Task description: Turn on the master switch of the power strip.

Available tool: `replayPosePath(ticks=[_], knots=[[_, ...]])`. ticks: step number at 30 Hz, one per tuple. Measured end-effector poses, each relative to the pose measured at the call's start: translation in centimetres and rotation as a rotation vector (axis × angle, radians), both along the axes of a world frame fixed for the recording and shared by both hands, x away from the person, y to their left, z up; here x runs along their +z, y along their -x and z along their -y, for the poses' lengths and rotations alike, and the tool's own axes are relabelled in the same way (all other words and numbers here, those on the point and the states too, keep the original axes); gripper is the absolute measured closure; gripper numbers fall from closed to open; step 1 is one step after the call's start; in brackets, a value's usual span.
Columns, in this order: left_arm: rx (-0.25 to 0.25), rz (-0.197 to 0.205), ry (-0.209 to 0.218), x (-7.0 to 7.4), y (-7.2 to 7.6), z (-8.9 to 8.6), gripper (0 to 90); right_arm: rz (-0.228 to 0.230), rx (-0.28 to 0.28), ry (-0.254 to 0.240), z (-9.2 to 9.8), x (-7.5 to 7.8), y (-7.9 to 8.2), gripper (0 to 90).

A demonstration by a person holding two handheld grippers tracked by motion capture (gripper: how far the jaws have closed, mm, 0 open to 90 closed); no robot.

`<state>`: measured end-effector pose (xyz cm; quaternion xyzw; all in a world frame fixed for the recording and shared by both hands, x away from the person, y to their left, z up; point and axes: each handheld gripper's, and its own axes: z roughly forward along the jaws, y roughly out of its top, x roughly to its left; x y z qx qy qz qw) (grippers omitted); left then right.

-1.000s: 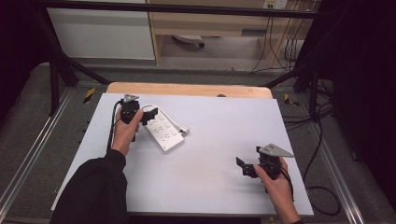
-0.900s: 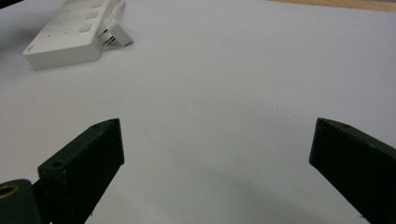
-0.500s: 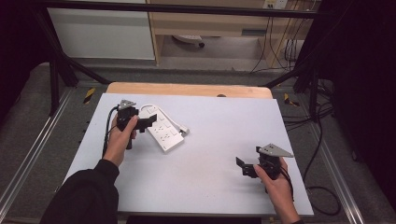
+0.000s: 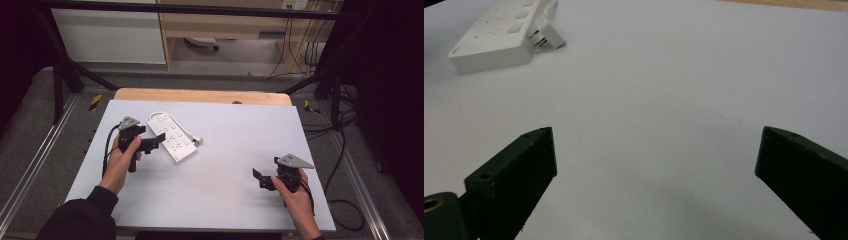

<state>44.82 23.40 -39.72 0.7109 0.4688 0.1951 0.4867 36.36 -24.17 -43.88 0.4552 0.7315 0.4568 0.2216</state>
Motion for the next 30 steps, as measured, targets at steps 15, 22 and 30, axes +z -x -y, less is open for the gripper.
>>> replayPosePath(ticks=[15, 22, 30], knots=[[-0.001, 0.011, 0.005, -1.0, 4.4, -1.8, 9.1, -0.001, 0.004, 0.007, -0.1, 0.0, 0.0, 3.5], [0.0, 0.02, 0.011, -1.6, 6.9, -3.1, 9.1, -0.002, 0.001, 0.012, 0.0, -0.1, -0.1, 3.6], [0.005, 0.007, -0.005, -2.5, 9.8, -4.6, 9.1, -0.008, -0.007, 0.027, -0.1, -0.3, -0.2, 3.7]])
